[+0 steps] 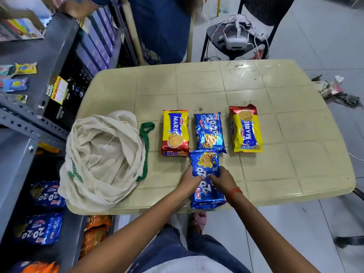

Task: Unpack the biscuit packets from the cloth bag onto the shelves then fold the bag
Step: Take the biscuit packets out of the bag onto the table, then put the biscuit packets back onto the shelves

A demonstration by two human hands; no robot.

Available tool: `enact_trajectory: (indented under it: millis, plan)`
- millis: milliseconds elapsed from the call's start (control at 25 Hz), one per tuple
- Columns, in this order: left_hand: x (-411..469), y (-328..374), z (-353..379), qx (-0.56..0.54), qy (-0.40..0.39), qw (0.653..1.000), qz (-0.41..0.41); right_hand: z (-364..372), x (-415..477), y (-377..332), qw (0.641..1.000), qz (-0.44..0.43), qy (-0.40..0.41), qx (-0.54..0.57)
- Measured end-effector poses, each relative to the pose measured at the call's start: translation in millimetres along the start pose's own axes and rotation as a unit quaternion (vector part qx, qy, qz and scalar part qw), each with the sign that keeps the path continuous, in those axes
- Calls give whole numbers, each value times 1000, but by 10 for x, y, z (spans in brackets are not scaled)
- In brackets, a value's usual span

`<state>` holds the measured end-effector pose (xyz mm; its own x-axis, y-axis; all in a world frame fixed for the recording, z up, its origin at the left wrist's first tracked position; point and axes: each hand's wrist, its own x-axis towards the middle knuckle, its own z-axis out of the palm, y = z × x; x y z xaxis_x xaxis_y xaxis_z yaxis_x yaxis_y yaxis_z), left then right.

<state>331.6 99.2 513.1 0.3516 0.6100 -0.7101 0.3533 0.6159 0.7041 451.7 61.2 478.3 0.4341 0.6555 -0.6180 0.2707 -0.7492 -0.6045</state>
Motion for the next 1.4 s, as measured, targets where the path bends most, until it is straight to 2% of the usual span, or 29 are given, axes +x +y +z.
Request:
enact_trajectory:
  millis: [160, 400, 680, 720, 800, 840, 920, 1000, 1040, 1120, 1200, 1400]
  plan:
    - [-56, 463, -153, 24, 12, 999, 22, -265, 119, -341, 999, -47, -2, 25]
    - [459, 1231, -77, 14, 28, 998, 49, -569, 767, -934, 993, -83, 86, 7]
    - [1046, 1195, -3, 78, 41, 995, 49, -574, 1056, -928, 986, -118, 120, -17]
    - [1073, 1162, 26, 109, 71, 989, 66, -593, 1063, -894, 983, -127, 131, -5]
    - [1071, 1112, 178, 216, 152, 954, 142, -716, 1080, -818, 971, -131, 201, 15]
    - [1056, 1118, 311, 225, 155, 945, 182, -821, 1122, -767, 961, -126, 245, 9]
    - [1020, 1152, 621, 189, 61, 955, 219, -1065, 1261, -582, 951, -89, 293, -44]
    - [1164, 1151, 883, 186, -35, 963, 193, -1260, 1412, -345, 960, -14, 266, -89]
    - [1448, 1062, 1006, 199, -54, 964, 168, -1314, 1475, -234, 970, 23, 231, -78]
    - [1965, 908, 1187, 207, -80, 972, 71, -1346, 1520, -110, 984, 50, 168, 16]
    - [1858, 1057, 1245, 191, -94, 977, 26, -1361, 1496, -62, 983, 41, 153, 92]
    - [1081, 1652, 1088, 155, -71, 977, 125, -1508, 1246, -317, 968, -42, 178, 175]
